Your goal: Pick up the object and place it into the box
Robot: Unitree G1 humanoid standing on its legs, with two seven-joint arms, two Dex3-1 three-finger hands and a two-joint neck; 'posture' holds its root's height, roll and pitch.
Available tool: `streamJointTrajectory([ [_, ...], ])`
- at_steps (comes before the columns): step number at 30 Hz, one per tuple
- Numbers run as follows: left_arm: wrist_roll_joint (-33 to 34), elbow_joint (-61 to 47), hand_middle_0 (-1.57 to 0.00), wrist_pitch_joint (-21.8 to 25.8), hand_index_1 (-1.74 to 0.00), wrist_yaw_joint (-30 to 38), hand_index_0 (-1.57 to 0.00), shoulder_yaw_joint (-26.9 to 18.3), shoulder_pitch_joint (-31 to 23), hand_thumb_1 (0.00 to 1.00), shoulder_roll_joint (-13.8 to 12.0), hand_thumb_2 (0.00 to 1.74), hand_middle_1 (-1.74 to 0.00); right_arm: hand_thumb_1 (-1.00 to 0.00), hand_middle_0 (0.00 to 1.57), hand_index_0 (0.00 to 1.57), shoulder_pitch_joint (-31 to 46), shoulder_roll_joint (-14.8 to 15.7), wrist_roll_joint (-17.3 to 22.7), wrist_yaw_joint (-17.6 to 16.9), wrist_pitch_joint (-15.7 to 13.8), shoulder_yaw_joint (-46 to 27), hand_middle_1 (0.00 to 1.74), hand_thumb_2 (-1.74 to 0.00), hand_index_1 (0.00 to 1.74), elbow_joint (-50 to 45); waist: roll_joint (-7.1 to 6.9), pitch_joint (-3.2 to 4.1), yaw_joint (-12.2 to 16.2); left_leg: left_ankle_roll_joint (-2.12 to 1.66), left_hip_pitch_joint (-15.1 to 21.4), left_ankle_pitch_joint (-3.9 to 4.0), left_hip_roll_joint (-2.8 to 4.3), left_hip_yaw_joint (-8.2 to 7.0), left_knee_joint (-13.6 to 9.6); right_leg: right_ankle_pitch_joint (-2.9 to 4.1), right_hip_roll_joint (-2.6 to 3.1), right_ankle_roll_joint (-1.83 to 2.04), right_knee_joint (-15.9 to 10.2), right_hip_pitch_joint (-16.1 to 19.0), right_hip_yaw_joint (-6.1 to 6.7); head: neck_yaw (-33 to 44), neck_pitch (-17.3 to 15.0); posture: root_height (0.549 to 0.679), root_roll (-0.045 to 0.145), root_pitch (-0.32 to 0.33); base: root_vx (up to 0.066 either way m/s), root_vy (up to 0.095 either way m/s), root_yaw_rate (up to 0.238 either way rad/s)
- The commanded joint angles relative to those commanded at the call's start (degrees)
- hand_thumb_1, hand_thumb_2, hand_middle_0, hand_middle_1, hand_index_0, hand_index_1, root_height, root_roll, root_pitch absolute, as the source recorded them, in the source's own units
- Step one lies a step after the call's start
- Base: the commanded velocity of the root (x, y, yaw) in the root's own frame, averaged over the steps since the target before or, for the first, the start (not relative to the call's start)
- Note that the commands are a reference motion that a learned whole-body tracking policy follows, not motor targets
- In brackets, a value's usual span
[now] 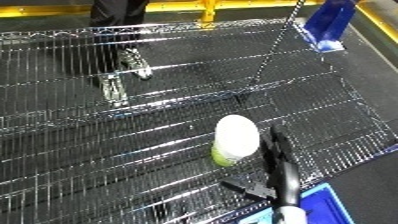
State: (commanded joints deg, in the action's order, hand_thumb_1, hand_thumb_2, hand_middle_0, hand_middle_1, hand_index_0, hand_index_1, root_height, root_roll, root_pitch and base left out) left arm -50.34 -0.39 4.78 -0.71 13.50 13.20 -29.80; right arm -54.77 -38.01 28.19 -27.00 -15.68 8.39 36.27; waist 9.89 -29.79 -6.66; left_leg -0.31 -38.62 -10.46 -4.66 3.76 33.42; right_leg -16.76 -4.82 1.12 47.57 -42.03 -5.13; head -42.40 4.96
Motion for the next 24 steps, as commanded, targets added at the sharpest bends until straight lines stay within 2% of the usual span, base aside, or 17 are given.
streamJointTrajectory([
  [5, -0.4, -0.2, -1.57, 0.3, -1.74, 0.1, -1.57, 0.5, -0.3, 1.0, 0.1, 1.74, -1.74, 0.0, 0.0, 0.0, -2.9, -0.7, -0.4, -0.8, 0.4, 0.9, 0.0, 0.0, 0.0, 1.5, 0.55, 0.0, -0.4, 0.02, -0.3, 0.0, -0.15, 0.06, 0.1, -0.07, -0.11, -0.08, 0.3, -0.5, 0.0, -0.3, 0.4, 0.63, 0.063, 0.248, -0.004, 0.021, 0.012],
  [18, -1.3, -0.4, -1.57, 0.8, -1.74, -0.6, -1.57, 0.6, -1.3, 1.0, 0.6, 1.74, -1.74, -0.65, 1.02, 1.02, -5.9, -1.7, 0.0, -0.8, 0.9, 1.6, 1.13, -1.13, 1.13, 3.5, 1.24, 0.0, -0.5, 0.23, 0.1, 0.13, -0.43, 0.18, -0.4, -0.2, -0.01, -0.22, 0.2, -0.6, 0.24, -0.6, 1.4, 0.631, 0.064, 0.249, -0.015, 0.025, -0.005],
  [24, -1.7, -0.1, -1.57, 1.3, -1.74, -0.8, -1.57, 1.0, -0.8, 1.0, 0.6, 1.74, -1.74, -0.65, 1.02, 1.02, -6.1, -1.9, 0.1, -0.4, 0.8, 2.4, 1.13, -1.13, 1.13, 5.4, 1.14, 0.0, -0.4, 0.24, 0.6, 0.39, -0.48, 0.2, -0.9, 0.09, -0.02, -0.18, -0.3, -0.2, 0.19, -0.7, 2.1, 0.632, 0.064, 0.246, -0.044, 0.018, -0.004],
])
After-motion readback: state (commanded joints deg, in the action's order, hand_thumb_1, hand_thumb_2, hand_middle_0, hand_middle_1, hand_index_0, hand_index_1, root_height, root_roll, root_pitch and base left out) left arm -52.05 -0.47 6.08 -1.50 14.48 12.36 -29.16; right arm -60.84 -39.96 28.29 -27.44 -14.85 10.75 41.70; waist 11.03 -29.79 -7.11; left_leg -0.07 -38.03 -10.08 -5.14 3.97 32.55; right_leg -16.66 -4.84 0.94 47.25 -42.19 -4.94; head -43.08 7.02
